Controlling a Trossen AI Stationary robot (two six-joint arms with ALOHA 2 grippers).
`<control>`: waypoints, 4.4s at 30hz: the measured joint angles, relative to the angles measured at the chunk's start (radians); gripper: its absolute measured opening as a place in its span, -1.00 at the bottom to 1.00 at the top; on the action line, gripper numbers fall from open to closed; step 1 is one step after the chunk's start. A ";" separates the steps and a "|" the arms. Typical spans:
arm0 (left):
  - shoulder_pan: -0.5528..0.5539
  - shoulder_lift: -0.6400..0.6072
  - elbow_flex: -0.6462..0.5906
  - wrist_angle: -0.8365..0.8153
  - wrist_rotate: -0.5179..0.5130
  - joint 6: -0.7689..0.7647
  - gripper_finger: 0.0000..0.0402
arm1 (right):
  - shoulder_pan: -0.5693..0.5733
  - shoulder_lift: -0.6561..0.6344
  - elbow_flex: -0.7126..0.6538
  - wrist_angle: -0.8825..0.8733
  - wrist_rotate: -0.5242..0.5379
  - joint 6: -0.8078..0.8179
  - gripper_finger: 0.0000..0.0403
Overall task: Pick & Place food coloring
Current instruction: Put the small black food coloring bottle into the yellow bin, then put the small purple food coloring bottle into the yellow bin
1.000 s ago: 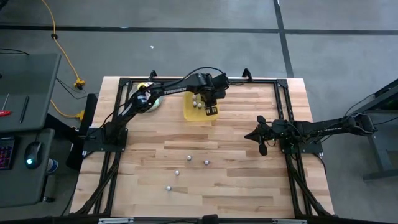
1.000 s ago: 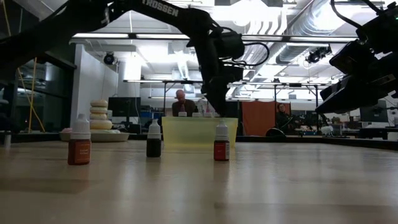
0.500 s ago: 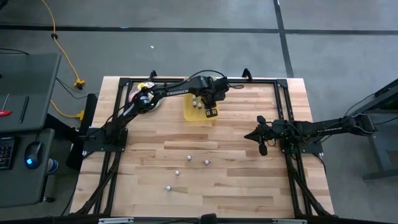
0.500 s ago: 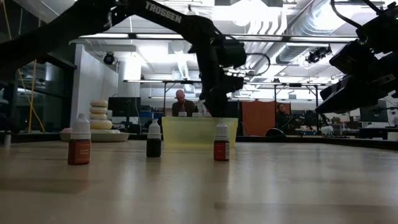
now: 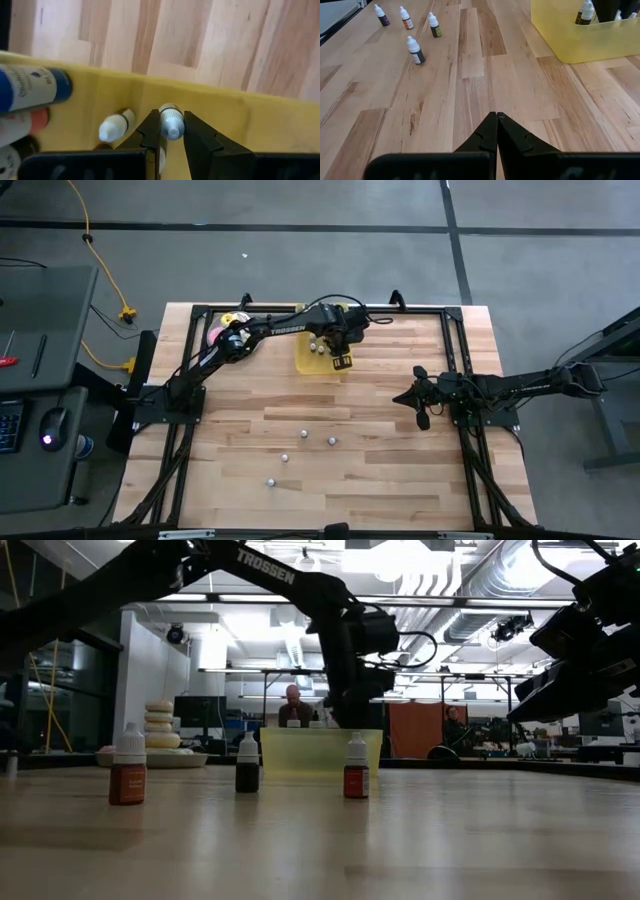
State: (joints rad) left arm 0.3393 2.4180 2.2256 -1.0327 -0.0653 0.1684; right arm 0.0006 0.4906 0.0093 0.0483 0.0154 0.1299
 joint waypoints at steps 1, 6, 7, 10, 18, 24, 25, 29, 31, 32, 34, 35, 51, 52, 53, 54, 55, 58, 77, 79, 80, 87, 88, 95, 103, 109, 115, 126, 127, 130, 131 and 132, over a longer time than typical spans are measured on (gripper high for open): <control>0.000 0.003 0.000 0.001 0.003 -0.001 -0.76 | 0.000 0.000 0.000 0.000 0.000 0.000 -1.00; 0.000 0.006 -0.001 0.007 0.006 -0.013 -0.75 | 0.000 0.000 0.000 0.000 0.000 0.000 -1.00; 0.000 0.006 -0.001 0.011 0.008 -0.015 -0.74 | 0.000 0.000 0.000 0.000 0.000 0.000 -1.00; 0.000 0.006 -0.001 0.031 0.011 -0.017 -0.66 | 0.000 0.000 0.000 0.000 0.000 0.000 -1.00; 0.000 0.006 -0.001 0.046 0.038 -0.018 -0.40 | 0.000 0.000 0.000 0.000 0.000 0.000 -1.00; 0.001 0.006 -0.001 0.051 0.015 -0.017 -0.37 | 0.000 0.000 0.000 0.000 0.000 0.000 -1.00; 0.001 0.006 -0.001 0.051 0.006 -0.017 -0.37 | 0.000 0.000 0.000 0.000 0.000 0.000 -1.00; 0.007 0.006 0.027 0.013 0.003 -0.010 -0.37 | 0.000 0.000 0.000 0.000 0.000 0.000 -1.00; 0.007 0.005 0.064 -0.003 0.003 -0.008 -0.37 | 0.000 0.000 0.000 0.000 0.000 0.000 -1.00; 0.008 0.003 0.082 -0.012 0.003 -0.008 -0.37 | 0.000 0.000 0.000 0.000 0.000 0.000 -1.00; 0.008 0.003 0.110 -0.036 0.002 -0.007 -0.37 | 0.000 0.000 0.000 0.000 0.000 0.000 -1.00; 0.008 0.003 0.125 -0.041 -0.001 -0.007 -0.37 | 0.000 0.000 0.000 0.000 0.000 0.000 -1.00; -0.060 -0.227 0.131 -0.151 -0.075 0.030 -0.37 | 0.000 0.000 0.000 0.000 0.000 0.000 -1.00; -0.070 -0.241 0.131 -0.161 -0.075 0.040 -0.37 | 0.000 0.000 0.000 0.000 0.000 0.000 -1.00; -0.077 -0.255 0.131 -0.177 -0.075 0.047 -0.37 | 0.000 0.000 0.000 0.000 0.000 0.000 -1.00; -0.086 -0.268 0.131 -0.192 -0.076 0.054 -0.37 | 0.000 0.000 0.000 0.000 0.000 0.000 -1.00; -0.095 -0.280 0.131 -0.204 -0.076 0.060 -0.37 | 0.000 0.000 0.000 0.000 0.000 0.000 -1.00; -0.122 -0.307 0.131 -0.250 -0.076 0.063 -0.37 | 0.000 0.000 0.000 0.000 0.000 0.000 -1.00; -0.310 -0.341 0.131 -0.421 0.030 -0.062 -0.37 | 0.000 0.000 0.000 0.000 0.000 0.000 -1.00; -0.331 -0.341 0.126 -0.424 0.030 -0.089 -0.37 | 0.000 0.000 0.000 0.000 0.000 0.000 -1.00; -0.342 -0.341 0.118 -0.424 0.030 -0.102 -0.37 | 0.000 0.000 0.000 0.000 0.000 0.000 -1.00; -0.400 -0.379 0.019 -0.377 0.028 -0.211 -0.37 | 0.000 0.000 0.000 0.000 0.000 0.000 -1.00; -0.408 -0.399 -0.009 -0.349 0.028 -0.225 -0.37 | 0.000 0.000 0.000 0.001 0.000 0.000 -1.00; -0.467 -0.545 -0.248 -0.228 -0.003 -0.328 -0.37 | 0.000 0.000 0.000 0.001 0.000 0.000 -1.00; -0.522 -0.764 -0.567 -0.107 -0.034 -0.410 -0.37 | 0.000 -0.001 0.000 0.004 0.000 0.000 -1.00; -0.556 -0.976 -0.841 -0.001 -0.014 -0.421 -0.37 | 0.000 0.000 0.000 0.001 0.000 0.000 -1.00; -0.600 -1.134 -1.036 0.060 -0.001 -0.454 -0.37 | 0.000 0.000 0.000 0.001 0.000 0.000 -1.00; -0.714 -1.231 -1.269 0.261 0.045 -1.006 -0.37 | 0.000 0.000 0.000 0.001 0.000 0.000 -1.00; -0.722 -1.231 -1.284 0.282 0.057 -1.029 -0.37 | 0.000 0.000 0.000 0.001 0.000 0.000 -1.00; -0.746 -1.230 -1.331 0.318 0.074 -1.115 -0.37 | 0.000 0.000 0.000 0.001 0.000 0.000 -1.00; -0.755 -1.226 -1.343 0.337 0.080 -1.148 -0.37 | 0.000 0.000 0.000 0.001 0.000 0.000 -1.00; -0.765 -1.222 -1.351 0.353 0.084 -1.182 -0.37 | 0.000 0.000 0.000 0.001 0.000 0.000 -1.00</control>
State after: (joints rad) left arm -0.4257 1.1956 0.8745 -0.6796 0.0186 -1.0139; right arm 0.0006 0.4904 0.0090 0.0491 0.0151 0.1299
